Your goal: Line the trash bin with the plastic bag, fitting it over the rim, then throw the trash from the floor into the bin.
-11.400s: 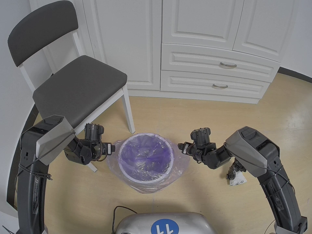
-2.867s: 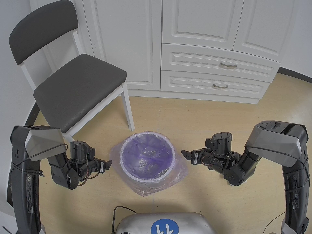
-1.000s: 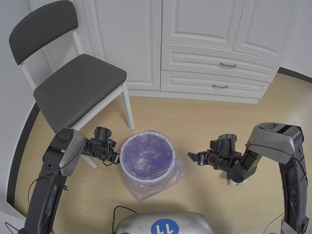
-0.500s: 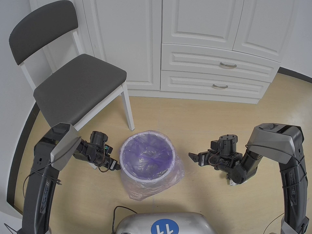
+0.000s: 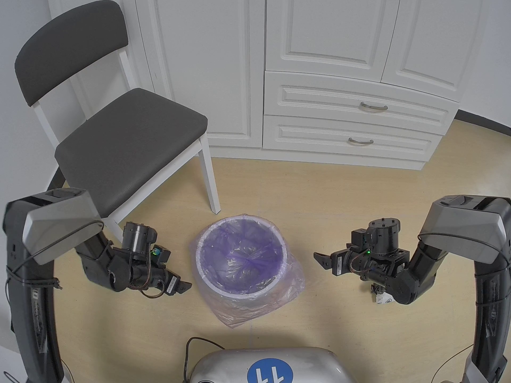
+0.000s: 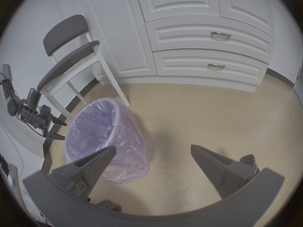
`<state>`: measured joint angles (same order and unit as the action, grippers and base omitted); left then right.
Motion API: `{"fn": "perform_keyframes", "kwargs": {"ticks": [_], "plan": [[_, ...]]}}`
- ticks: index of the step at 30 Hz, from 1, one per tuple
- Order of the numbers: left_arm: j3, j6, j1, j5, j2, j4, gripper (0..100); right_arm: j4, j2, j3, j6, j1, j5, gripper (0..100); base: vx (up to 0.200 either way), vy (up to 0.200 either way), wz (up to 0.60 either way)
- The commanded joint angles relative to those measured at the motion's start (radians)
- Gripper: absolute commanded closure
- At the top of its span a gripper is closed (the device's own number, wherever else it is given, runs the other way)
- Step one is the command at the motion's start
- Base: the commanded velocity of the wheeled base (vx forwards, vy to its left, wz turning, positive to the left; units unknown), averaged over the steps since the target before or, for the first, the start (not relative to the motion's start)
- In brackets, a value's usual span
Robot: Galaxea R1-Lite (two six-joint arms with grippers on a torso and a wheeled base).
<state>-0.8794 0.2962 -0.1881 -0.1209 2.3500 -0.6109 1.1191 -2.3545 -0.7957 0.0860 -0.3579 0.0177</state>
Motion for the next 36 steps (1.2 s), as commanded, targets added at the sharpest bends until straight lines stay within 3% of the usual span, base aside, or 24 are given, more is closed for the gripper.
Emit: {"fn": "perform_keyframes", "kwargs": {"ticks": [1,5,7,13,21,23,27,31,34,36], "plan": [[0.459,-0.038,-0.094,-0.003,-0.506,-0.237,0,-0.004,0.360,0.259,-0.031,-0.023,-0.024,0,0.000,0.000,0.00],[0.527,-0.066,-0.102,-0.002,-0.615,-0.237,0,-0.010,0.434,0.308,-0.032,-0.032,-0.056,0,0.000,0.000,0.00],[0.594,-0.086,-0.105,-0.003,-0.730,-0.237,0,-0.062,0.524,0.352,-0.032,-0.039,-0.128,0,0.000,0.000,0.00],[0.704,-0.123,-0.105,-0.003,-0.997,-0.221,0,-0.150,0.712,0.446,-0.017,-0.059,-0.219,0,0.000,0.000,0.00],[0.701,-0.265,-0.090,0.009,-1.287,-0.124,0,-0.151,0.854,0.486,-0.035,-0.027,-0.228,0,0.000,0.000,0.00],[0.674,-0.296,-0.076,0.009,-1.316,-0.118,0,-0.154,0.893,0.494,-0.068,0.000,-0.231,0,0.000,0.000,0.00],[0.560,-0.325,-0.048,0.010,-1.327,-0.106,0,-0.160,1.055,0.518,-0.272,0.065,-0.305,0,0.000,0.000,0.00],[0.528,-0.315,-0.047,0.018,-1.335,-0.089,0,-0.331,1.198,0.471,-0.298,0.059,-0.377,0,0.000,0.000,0.00],[0.533,-0.315,-0.047,0.078,-1.339,-0.067,0,-0.585,1.239,0.369,-0.287,0.089,-0.404,0,0.000,0.000,0.00],[0.508,-0.315,-0.040,0.124,-1.325,-0.058,0,-0.742,1.206,0.265,-0.235,0.146,-0.404,0,0.000,0.000,0.00]]}}
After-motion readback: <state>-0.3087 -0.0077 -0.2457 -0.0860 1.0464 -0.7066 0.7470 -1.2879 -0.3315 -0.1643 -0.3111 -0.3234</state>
